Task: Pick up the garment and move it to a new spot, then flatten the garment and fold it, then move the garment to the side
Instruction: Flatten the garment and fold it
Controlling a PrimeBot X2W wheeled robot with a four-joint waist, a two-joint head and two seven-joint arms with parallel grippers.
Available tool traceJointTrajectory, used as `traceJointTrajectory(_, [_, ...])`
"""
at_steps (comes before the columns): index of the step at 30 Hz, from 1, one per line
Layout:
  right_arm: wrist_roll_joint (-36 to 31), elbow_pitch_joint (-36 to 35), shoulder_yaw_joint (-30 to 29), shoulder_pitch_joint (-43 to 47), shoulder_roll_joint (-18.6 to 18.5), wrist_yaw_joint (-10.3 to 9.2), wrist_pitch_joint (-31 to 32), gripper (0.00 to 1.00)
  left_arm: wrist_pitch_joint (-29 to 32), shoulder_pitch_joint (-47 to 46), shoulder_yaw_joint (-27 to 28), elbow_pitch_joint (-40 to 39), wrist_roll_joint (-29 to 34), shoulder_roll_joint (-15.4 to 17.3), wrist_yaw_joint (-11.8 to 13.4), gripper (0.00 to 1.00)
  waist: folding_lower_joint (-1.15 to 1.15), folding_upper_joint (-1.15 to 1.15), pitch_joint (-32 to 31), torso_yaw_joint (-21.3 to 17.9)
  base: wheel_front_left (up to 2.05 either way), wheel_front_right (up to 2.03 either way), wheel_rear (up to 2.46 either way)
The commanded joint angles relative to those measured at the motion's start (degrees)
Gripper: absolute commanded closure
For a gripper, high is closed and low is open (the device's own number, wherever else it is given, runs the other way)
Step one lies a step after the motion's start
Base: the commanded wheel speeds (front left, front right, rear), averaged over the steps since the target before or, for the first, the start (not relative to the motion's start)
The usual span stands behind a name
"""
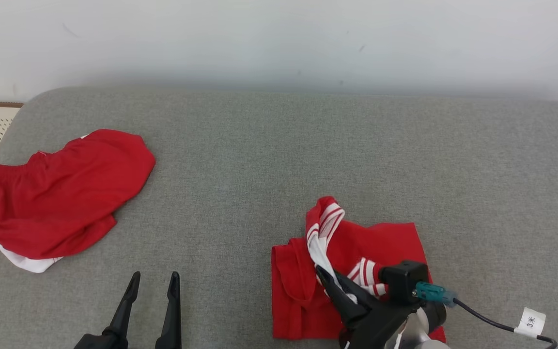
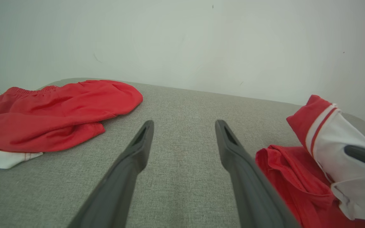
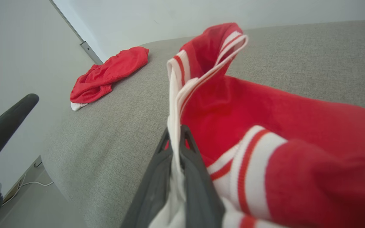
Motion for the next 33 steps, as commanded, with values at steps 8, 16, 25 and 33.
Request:
traceJointTrajectory(8, [8.14, -5.44, 0.38, -2.44, -0.22, -0.01, -5.12, 0.0, -0.35, -0.45, 0.61, 0.62, -0.57, -0.01, -0.04, 0.0, 0.0, 0.0, 0.0, -0.68, 0.0, 0.0, 0.0])
traceJointTrajectory(16, [9.93, -12.23, -4.06, -3.68, -3.15, -0.01, -9.78, 0.0, -0.35, -0.01, 1.16, 0.54, -0.77, -0.02, -0.22, 0.0, 0.0, 0.0, -0.16, -1.33, 0.0, 0.0, 0.0])
traceJointTrajectory(25, [4.9, -9.59, -15.99, -1.32, -6.5, -0.01, -11.38, 0.0, -0.35, 0.13, 1.8, 0.16, -0.76, -0.02, -0.32, 0.0, 0.0, 0.0, 0.09, -1.27, 0.0, 0.0, 0.0])
traceJointTrajectory(33, [-2.77, -0.2, -20.57, -1.75, -7.34, -0.01, -13.8, 0.0, -0.35, -0.43, 2.44, 0.02, -0.4, -0.01, -0.35, 0.0, 0.0, 0.0, 0.76, -1.12, 0.0, 0.0, 0.0])
